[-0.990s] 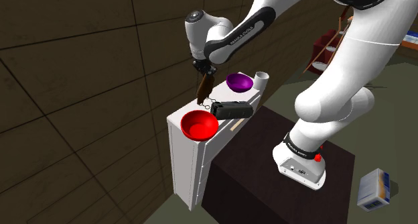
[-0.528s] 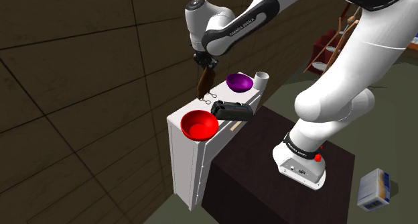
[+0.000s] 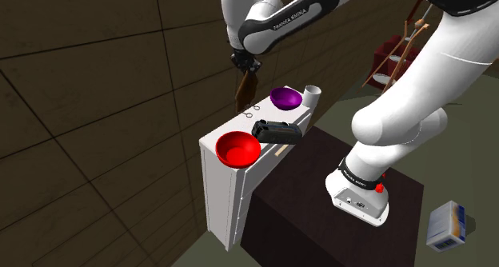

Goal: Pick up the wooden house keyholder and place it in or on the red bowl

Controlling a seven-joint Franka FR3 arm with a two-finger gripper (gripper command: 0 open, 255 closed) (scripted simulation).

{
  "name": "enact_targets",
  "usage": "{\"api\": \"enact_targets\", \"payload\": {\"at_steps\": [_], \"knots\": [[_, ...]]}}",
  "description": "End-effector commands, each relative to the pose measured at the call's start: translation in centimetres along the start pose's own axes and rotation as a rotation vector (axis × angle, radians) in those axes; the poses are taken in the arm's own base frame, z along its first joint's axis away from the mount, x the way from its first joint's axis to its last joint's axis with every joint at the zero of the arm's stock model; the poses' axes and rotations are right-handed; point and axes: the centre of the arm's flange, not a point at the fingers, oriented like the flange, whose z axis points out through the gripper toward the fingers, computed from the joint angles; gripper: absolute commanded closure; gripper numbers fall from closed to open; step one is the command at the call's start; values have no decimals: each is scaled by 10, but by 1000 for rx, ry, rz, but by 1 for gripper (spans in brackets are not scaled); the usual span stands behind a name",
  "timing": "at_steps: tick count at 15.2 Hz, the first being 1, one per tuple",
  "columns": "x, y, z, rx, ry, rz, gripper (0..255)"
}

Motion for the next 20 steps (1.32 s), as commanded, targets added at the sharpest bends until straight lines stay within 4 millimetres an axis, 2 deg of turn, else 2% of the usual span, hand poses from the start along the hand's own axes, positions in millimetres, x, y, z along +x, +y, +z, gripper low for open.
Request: {"api": "enact_targets", "payload": {"at_steps": [1,16,17,20], "knots": [[-6,4,-14,0,0,0,255],[-138,55,-152,0,0,0,255],[-139,55,-153,0,0,0,255],[-145,55,-139,0,0,0,255]]}}
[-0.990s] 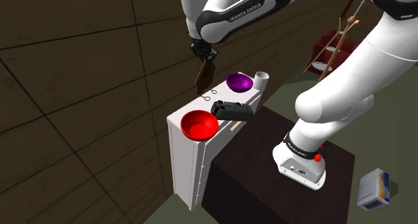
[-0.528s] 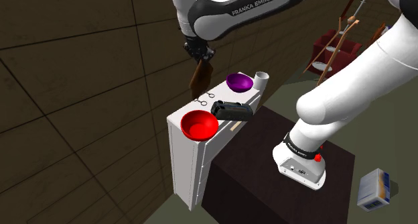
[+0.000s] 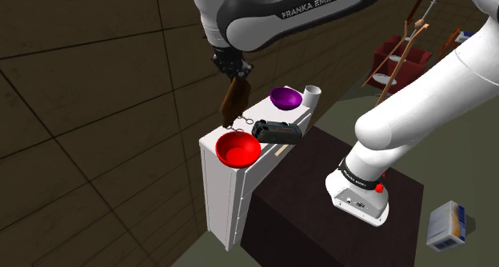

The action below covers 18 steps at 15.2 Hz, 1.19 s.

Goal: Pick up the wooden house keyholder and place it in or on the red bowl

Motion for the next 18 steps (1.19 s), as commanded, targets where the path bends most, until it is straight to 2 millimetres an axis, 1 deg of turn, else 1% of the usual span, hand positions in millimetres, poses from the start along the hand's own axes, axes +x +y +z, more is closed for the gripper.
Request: {"api": "enact_targets", "payload": {"at_steps": [1,18], "knots": [[-4,0,8,0,0,0,255],[-40,-2,90,0,0,0,255]]}}
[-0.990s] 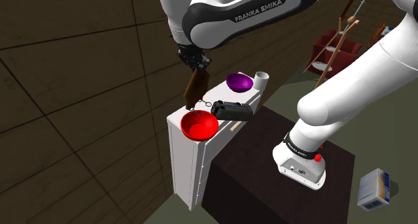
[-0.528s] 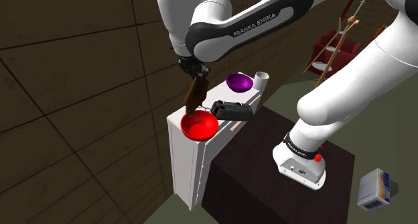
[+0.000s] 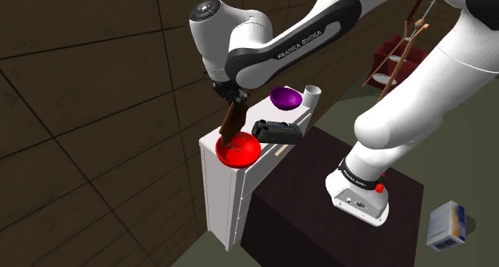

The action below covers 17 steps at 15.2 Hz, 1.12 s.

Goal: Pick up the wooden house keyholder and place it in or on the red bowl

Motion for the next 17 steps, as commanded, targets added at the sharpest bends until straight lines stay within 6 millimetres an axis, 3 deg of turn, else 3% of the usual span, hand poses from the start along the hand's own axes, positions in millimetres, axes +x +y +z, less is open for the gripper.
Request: {"api": "enact_targets", "payload": {"at_steps": [1,7,15,16,17], "knots": [[-5,1,10,1,0,0,255],[-19,0,42,1,0,0,255],[-19,0,42,1,0,0,255],[-19,0,42,1,0,0,0],[-19,0,42,1,0,0,0]]}}
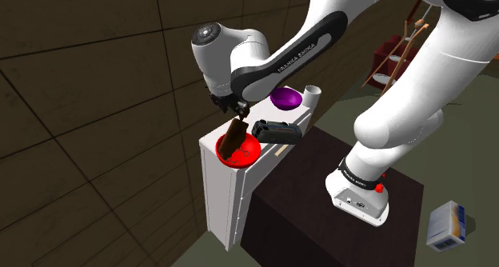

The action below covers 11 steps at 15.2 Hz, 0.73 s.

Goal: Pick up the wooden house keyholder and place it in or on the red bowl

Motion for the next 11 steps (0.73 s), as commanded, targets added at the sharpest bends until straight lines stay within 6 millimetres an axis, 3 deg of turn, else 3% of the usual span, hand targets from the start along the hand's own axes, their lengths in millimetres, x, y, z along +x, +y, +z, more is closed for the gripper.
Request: {"api": "enact_targets", "payload": {"at_steps": [1,4,8,11], "knots": [[0,0,0,0,0,0,0],[0,0,0,0,0,0,0],[0,0,-50,0,0,0,0],[0,0,-50,0,0,0,0]]}}
